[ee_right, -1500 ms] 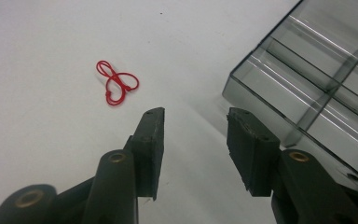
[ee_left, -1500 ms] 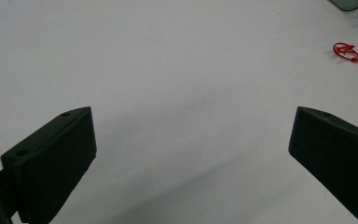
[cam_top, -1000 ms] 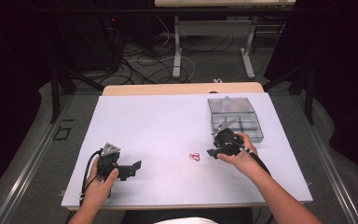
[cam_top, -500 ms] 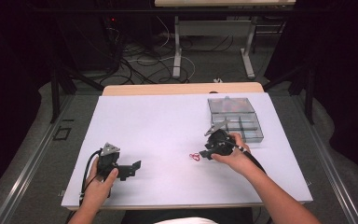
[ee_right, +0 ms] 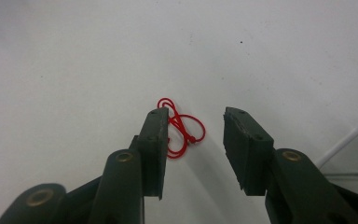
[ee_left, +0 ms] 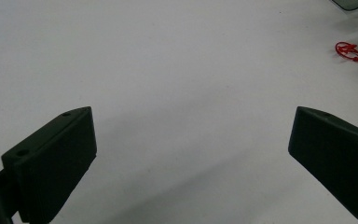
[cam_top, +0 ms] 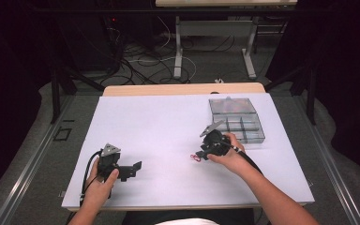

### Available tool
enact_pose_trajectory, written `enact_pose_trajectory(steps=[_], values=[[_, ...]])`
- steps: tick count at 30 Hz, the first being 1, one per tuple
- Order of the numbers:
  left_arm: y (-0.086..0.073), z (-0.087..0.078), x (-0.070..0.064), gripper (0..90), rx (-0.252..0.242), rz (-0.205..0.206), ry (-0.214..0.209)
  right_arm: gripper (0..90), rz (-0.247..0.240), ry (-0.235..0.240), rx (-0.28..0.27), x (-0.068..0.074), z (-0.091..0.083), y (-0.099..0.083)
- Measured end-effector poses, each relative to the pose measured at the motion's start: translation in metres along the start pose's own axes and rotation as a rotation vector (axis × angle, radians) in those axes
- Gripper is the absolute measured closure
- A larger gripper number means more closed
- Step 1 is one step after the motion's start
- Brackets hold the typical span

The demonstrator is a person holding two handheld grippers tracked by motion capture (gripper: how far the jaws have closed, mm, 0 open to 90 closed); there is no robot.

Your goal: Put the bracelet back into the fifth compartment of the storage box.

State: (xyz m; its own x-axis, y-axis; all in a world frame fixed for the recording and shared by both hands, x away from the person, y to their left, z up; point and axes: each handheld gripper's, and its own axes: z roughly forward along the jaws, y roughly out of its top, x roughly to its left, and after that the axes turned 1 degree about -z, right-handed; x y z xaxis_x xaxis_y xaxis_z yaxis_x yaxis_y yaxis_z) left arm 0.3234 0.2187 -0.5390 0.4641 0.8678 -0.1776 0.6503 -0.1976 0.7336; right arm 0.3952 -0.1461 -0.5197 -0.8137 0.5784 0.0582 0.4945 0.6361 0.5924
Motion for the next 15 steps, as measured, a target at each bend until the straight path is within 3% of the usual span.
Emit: enact_pose_trajectory(steps=[15], values=[[0.0,0.0,0.001,0.8,0.002,0.0,0.002,63.4,0.033,0.023,0.03,0.003,0.014,0.005]])
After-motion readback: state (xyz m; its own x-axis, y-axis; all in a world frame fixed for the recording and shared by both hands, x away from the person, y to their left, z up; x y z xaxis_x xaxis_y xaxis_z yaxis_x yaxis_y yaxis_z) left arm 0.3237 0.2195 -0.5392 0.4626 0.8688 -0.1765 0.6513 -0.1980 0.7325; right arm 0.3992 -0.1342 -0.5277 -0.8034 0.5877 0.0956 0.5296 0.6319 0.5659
